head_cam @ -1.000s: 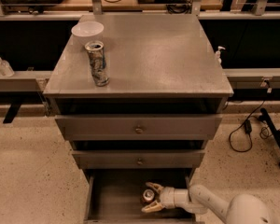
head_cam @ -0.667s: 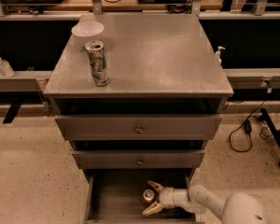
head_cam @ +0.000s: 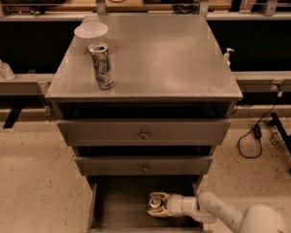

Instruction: Pick orange can from bottom drawer and place on counter

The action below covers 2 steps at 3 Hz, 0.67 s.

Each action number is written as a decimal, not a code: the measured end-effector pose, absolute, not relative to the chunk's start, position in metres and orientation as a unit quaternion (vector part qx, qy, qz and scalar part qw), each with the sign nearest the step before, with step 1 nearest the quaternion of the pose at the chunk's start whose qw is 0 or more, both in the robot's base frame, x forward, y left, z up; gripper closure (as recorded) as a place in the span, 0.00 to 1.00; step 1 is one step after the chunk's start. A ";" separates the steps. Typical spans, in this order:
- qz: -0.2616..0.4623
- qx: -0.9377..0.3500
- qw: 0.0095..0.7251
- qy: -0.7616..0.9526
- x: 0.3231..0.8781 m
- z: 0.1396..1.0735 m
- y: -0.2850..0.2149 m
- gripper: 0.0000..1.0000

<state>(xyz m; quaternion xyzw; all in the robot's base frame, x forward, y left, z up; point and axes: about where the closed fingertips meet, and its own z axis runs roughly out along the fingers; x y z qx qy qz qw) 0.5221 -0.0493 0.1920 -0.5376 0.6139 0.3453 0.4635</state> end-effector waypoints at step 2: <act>0.383 -0.543 0.527 0.530 0.499 0.284 -0.070 1.00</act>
Offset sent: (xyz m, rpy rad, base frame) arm -0.0444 -0.0456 0.1617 0.2780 -0.1811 0.1486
